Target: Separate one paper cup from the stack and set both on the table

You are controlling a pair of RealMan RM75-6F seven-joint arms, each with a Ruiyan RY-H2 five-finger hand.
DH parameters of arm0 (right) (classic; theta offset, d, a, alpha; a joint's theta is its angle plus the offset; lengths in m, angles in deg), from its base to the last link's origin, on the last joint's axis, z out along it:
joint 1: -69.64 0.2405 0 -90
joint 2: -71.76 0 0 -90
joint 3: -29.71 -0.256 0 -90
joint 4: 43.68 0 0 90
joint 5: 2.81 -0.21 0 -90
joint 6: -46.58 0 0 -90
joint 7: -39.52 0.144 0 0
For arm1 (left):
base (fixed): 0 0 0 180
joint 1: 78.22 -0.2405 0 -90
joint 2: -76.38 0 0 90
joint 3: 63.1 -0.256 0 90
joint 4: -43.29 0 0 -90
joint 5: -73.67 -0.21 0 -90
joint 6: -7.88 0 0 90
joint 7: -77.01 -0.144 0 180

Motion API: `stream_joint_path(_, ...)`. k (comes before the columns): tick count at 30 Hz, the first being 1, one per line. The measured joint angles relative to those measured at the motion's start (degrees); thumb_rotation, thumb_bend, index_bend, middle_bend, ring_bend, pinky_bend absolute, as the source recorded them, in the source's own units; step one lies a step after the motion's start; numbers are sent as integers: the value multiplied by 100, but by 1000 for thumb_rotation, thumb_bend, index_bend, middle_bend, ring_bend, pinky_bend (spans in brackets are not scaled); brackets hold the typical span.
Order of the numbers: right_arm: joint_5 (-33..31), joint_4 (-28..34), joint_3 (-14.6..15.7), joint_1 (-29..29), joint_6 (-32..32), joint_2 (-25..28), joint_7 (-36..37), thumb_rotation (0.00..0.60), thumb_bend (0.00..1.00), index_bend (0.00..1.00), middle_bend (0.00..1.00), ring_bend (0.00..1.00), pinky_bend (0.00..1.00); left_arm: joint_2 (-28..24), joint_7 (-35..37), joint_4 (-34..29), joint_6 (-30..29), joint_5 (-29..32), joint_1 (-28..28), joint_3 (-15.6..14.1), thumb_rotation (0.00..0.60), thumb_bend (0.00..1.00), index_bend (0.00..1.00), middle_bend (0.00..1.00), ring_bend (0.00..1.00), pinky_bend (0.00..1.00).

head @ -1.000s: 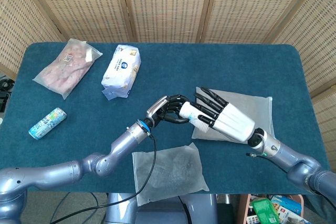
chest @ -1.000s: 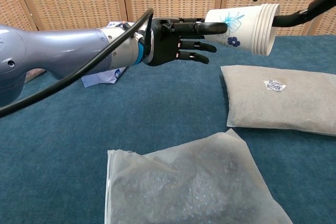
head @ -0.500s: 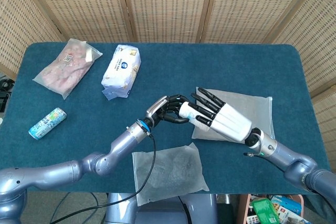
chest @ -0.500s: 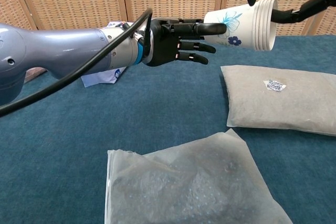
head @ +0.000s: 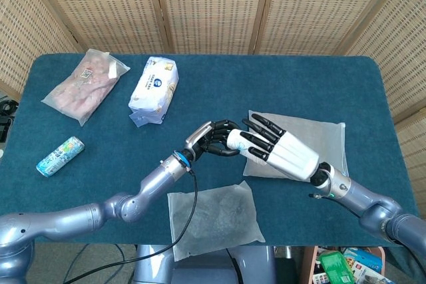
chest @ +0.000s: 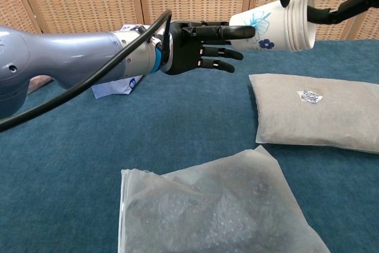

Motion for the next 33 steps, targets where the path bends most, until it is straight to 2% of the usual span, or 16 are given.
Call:
stream_joint_path(20,-28,-222,70,-29,-172,44,-2,600,606,648,389,106,221,-46,-110,152,35,92,-17,27,600,274,470,463,467,516)
stream_joint_path(27,-29,-510,184,-260,-489,267,97,600,607,648,390,107,226,-371,-69,334,123,81,-228,32,600,275,469,463,467,516)
stream_joint_path(33,-41,-831,323,-443,-597,364,170,600,607,648,391,108,230,-759,-27,448,174,-174,-462,33,600,274,469,463,467,516)
